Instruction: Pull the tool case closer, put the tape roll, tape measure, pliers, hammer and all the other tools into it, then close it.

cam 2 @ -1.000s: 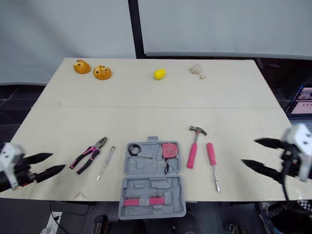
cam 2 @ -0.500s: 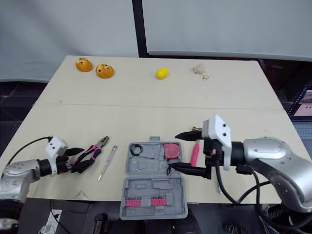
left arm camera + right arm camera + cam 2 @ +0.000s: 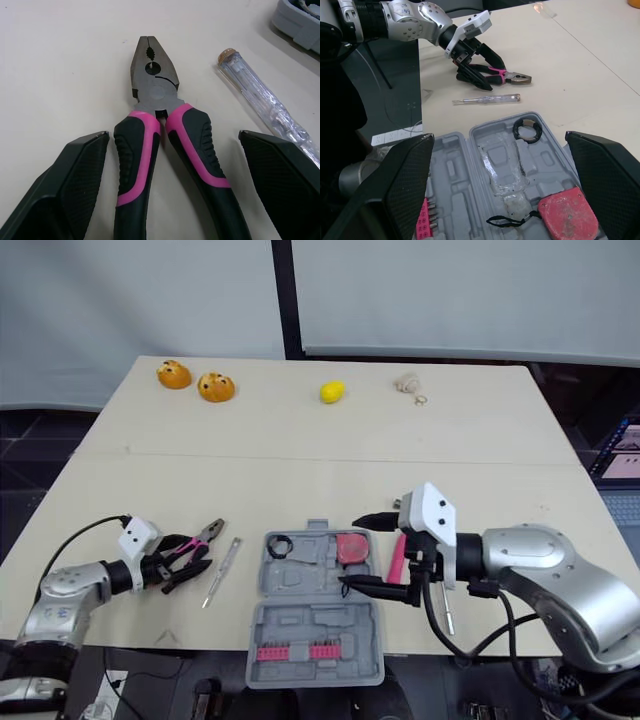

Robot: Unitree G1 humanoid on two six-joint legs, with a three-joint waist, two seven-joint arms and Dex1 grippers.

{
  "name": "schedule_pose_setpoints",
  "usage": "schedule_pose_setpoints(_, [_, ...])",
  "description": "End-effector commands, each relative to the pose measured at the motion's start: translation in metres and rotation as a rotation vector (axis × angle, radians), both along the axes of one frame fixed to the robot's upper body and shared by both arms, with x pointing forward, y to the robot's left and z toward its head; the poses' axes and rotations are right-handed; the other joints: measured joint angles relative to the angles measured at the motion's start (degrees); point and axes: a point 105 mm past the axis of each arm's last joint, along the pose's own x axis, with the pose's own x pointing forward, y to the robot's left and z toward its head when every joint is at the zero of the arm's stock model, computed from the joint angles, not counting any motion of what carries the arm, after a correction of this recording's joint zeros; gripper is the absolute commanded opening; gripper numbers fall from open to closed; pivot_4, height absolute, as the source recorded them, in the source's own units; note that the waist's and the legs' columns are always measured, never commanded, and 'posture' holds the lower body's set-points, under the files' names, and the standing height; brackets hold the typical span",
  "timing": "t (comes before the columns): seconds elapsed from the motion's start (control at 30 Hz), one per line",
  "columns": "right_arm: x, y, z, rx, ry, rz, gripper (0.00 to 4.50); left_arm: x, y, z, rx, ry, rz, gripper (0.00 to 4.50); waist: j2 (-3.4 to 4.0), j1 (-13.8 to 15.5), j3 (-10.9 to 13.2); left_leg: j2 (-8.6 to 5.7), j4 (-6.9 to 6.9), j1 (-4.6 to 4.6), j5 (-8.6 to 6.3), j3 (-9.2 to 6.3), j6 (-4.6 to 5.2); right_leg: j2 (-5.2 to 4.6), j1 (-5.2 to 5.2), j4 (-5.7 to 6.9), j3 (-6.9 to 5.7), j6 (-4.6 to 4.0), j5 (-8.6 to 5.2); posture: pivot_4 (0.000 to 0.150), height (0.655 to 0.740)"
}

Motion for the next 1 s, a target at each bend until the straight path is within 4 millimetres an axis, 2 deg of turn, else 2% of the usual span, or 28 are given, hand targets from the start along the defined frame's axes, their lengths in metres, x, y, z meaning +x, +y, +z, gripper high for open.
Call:
schedule_pose_setpoints(0.03, [-0.001, -0.002, 0.005, -0.001, -0.035, 0.001, 4.50, -0.002, 0.003, -0.009, 0.009, 0.034, 0.022, 3.93, 0.00, 0.0, 0.0, 0.00, 0.00, 0.00, 0.00, 0.00, 0.00, 0.00, 0.00, 0.01, 0.00, 0.00, 0.00, 0.150, 0.7370])
schedule_pose_setpoints(0.07, [-0.001, -0.002, 0.005, -0.002, -0.035, -0.001, 4.50, -0.002, 0.003, -0.010, 0.010, 0.035, 0.023, 3.64, 0.00, 0.0, 0.0, 0.00, 0.00, 0.01, 0.00, 0.00, 0.00, 0.00, 0.00, 0.02, 0.00, 0.00, 0.00, 0.150, 0.7370])
schedule_pose_setpoints(0.13, [-0.001, -0.003, 0.005, -0.002, -0.036, -0.005, 4.50, -0.001, 0.007, -0.009, 0.010, 0.036, 0.042, 2.60, 0.02, -0.1, 0.0, 0.00, 0.00, 0.01, -0.01, 0.00, 0.01, 0.00, 0.00, 0.02, 0.00, 0.00, 0.00, 0.150, 0.7370])
schedule_pose_setpoints(0.17, [0.000, -0.004, 0.006, -0.002, -0.037, -0.008, 4.50, 0.000, 0.009, -0.008, 0.008, 0.035, 0.052, 2.43, 0.02, -0.1, 0.0, 0.00, 0.00, 0.01, -0.01, 0.00, 0.01, 0.00, 0.00, 0.01, 0.00, 0.00, 0.00, 0.150, 0.7370])
schedule_pose_setpoints(0.4, [0.004, -0.013, 0.009, -0.015, -0.050, -0.035, 4.50, -0.004, 0.025, 0.001, 0.003, 0.016, 0.086, 2.44, 0.02, -0.2, 0.0, 0.01, 0.00, 0.02, 0.00, 0.00, 0.01, 0.00, 0.00, 0.02, 0.00, 0.00, 0.00, 0.150, 0.7370])
schedule_pose_setpoints(0.53, [0.004, -0.017, 0.009, -0.024, -0.051, -0.040, 4.50, -0.004, 0.026, 0.011, 0.011, -0.010, 0.070, 2.44, 0.02, -0.3, 0.0, 0.05, -0.02, 0.02, 0.00, 0.00, 0.00, 0.03, -0.01, 0.03, 0.00, -0.02, -0.01, 0.150, 0.7370])
schedule_pose_setpoints(0.67, [0.004, -0.019, 0.015, -0.058, -0.068, -0.030, 4.50, -0.004, 0.000, 0.051, 0.092, -0.080, -0.124, 2.44, -0.04, -0.2, 0.0, 0.05, -0.03, -0.01, -0.01, -0.01, -0.01, 0.03, -0.04, 0.01, 0.00, -0.02, -0.01, 0.150, 0.7370])
schedule_pose_setpoints(0.73, [0.004, -0.019, 0.015, -0.105, -0.091, -0.017, 4.50, -0.003, -0.011, 0.066, 0.190, -0.113, -0.205, 2.44, -0.08, 0.0, 0.1, 0.04, -0.01, -0.04, -0.01, -0.06, -0.01, -0.01, -0.04, -0.02, -0.03, -0.02, -0.01, 0.150, 0.7370])
schedule_pose_setpoints(0.83, [0.007, -0.017, 0.016, -0.168, -0.107, -0.020, 4.50, -0.010, -0.035, 0.077, 0.231, -0.098, -0.357, 2.44, -0.06, 0.1, 0.1, 0.01, -0.02, -0.07, -0.05, -0.10, 0.04, -0.09, -0.02, -0.09, -0.07, -0.03, -0.01, 0.150, 0.7370])
schedule_pose_setpoints(0.93, [0.013, -0.009, 0.018, -0.222, -0.114, -0.014, 4.50, -0.021, -0.080, 0.087, 0.204, -0.045, -0.535, 2.44, -0.01, -0.1, 0.1, 0.00, -0.02, -0.09, -0.06, -0.06, 0.06, -0.09, -0.01, -0.14, -0.06, -0.03, -0.02, 0.150, 0.7370])
schedule_pose_setpoints(1.0, [0.017, -0.002, 0.017, -0.255, -0.111, -0.004, 4.50, -0.026, -0.103, 0.088, 0.212, -0.025, -0.628, 2.44, 0.00, -0.3, 0.1, -0.02, 0.01, -0.13, -0.06, -0.06, 0.06, -0.06, -0.03, -0.13, -0.05, -0.03, -0.02, 0.150, 0.7370])
